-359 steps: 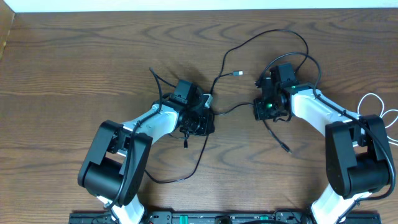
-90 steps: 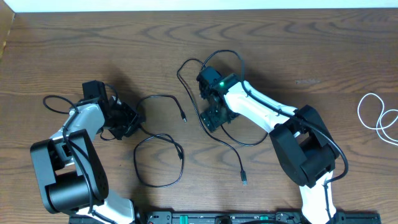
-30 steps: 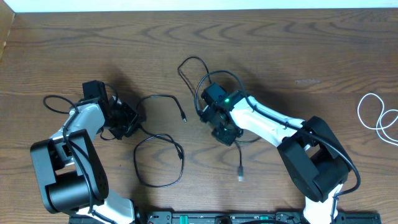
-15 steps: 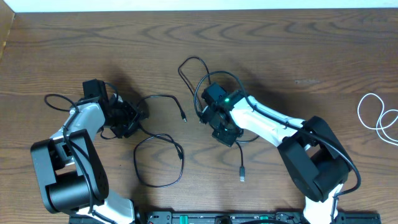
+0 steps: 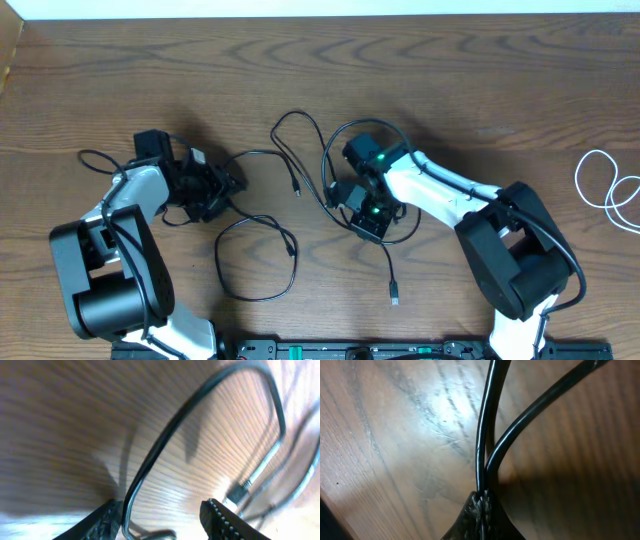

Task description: Untangle cables

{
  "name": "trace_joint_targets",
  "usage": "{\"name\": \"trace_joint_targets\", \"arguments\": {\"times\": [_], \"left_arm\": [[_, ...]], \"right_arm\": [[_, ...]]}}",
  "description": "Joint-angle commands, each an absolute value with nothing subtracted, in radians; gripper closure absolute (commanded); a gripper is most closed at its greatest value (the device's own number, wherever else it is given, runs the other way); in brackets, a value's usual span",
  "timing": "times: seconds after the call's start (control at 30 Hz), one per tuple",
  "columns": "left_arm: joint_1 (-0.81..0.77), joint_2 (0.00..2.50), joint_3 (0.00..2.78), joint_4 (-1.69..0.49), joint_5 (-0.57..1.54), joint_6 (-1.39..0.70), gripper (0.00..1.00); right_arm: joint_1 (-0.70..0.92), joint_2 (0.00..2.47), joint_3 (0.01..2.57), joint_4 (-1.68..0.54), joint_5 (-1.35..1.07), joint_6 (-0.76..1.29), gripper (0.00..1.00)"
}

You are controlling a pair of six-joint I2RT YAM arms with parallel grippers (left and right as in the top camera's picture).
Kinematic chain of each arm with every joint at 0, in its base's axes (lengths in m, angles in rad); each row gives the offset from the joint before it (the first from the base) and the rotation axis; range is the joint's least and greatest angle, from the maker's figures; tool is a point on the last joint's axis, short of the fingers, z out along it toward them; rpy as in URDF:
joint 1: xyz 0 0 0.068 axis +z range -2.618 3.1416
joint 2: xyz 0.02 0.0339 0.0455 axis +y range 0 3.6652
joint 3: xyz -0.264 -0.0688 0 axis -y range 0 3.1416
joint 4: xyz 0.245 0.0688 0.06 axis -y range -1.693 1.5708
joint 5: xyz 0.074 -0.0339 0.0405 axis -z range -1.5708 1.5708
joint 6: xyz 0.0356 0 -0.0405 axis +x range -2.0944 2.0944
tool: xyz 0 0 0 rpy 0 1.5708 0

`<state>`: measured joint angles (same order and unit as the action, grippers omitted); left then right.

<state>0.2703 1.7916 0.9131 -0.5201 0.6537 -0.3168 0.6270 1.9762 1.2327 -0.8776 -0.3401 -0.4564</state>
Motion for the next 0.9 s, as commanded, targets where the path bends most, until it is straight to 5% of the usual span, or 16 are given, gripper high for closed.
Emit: {"name": "trace_joint_targets", "arguments": {"times": [0.0, 0.27, 0.4, 0.57, 0.73, 0.87], "left_arm": [[0.262, 1.893, 0.834, -0.537, 0.693, -0.187, 0.43], [0.262, 1.731, 0.851, -0.561, 0.734, -0.223, 0.43], [0.262, 1.499, 0.851, -0.562, 0.723, -0.299, 0.27], [0.251, 1.277, 0.851, -0.609, 0.629, -0.361, 0.27], [0.180, 1.225, 0.851, -0.662, 0.531, -0.361, 0.27], [0.096, 1.250, 0.850, -0.680, 0.527, -0.362, 0.28]], "right_arm": [[0.587, 1.988, 1.221, -0.879, -0.403, -0.476, 0.99], [0.509, 1.988, 1.221, -0.882, -0.555, -0.477, 0.99], [0.477, 1.988, 1.221, -0.890, -0.649, -0.477, 0.99], [0.454, 1.988, 1.221, -0.898, -0.665, -0.476, 0.99], [0.438, 1.988, 1.221, -0.897, -0.665, -0.464, 0.79], [0.415, 1.988, 1.221, -0.880, -0.618, -0.387, 0.72]]}}
